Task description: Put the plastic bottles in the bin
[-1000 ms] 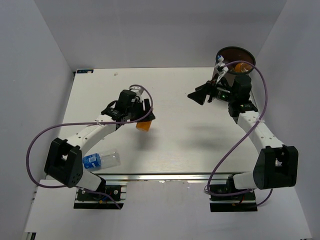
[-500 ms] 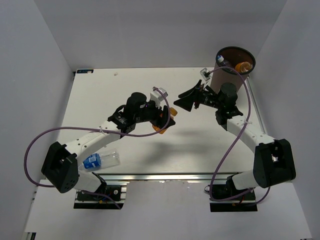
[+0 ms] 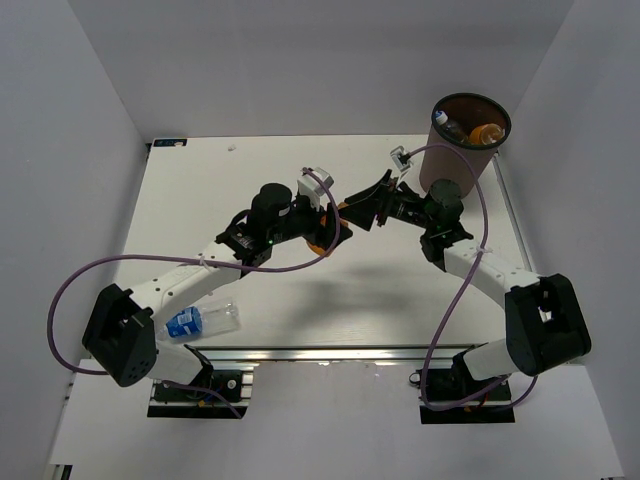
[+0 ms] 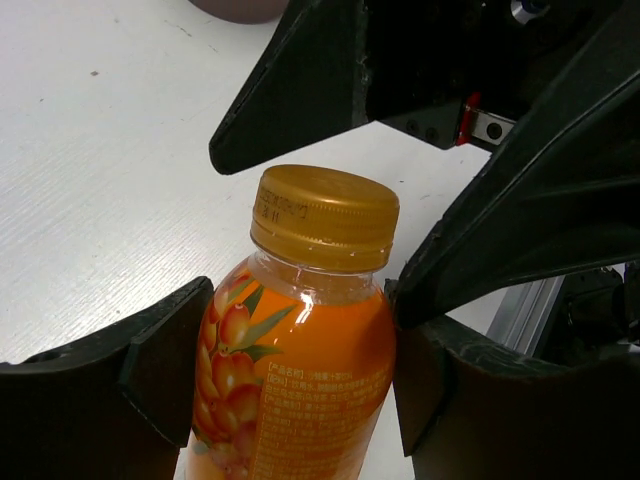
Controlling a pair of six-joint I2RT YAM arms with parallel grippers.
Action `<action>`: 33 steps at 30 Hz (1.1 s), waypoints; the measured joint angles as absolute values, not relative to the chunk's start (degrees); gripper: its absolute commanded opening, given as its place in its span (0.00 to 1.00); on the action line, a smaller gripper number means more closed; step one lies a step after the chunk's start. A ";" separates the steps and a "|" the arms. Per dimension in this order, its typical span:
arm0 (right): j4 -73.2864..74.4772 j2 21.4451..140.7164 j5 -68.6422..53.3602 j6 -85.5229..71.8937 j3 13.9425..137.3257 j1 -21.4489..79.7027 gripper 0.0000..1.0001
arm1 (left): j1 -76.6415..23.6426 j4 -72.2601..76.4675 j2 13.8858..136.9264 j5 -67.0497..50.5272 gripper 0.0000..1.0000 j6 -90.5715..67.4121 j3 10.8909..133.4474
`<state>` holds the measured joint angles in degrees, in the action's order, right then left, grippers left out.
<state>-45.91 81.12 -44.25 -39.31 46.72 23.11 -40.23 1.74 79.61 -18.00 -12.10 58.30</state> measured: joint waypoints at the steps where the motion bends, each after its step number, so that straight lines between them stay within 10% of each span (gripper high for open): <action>1: -46.22 81.19 -43.94 -39.59 46.52 23.29 0.84 | -40.29 1.76 79.61 -17.65 0.04 -12.12 58.30; 5: -46.78 81.32 -42.92 -40.38 46.22 23.53 0.80 | -40.38 2.00 79.61 -16.38 0.04 -12.58 58.30; 16: -49.41 81.95 -42.24 -43.22 45.78 23.77 0.26 | -40.69 3.44 79.61 -15.03 0.06 -13.37 58.30; 19: -49.69 82.04 -42.28 -43.35 45.74 23.77 0.17 | -40.75 3.44 79.61 -14.96 0.19 -13.37 58.30; 22: -49.76 82.28 -42.35 -43.35 45.74 23.77 0.08 | -40.77 3.20 79.61 -14.72 0.92 -13.37 58.30; 23: -49.74 82.32 -42.46 -43.24 45.74 23.77 0.06 | -40.82 3.14 79.61 -14.48 0.98 -13.34 58.30; 33: -47.64 82.94 -42.46 -41.56 45.74 23.79 0.02 | -41.50 1.43 79.61 -12.10 0.98 -13.58 58.81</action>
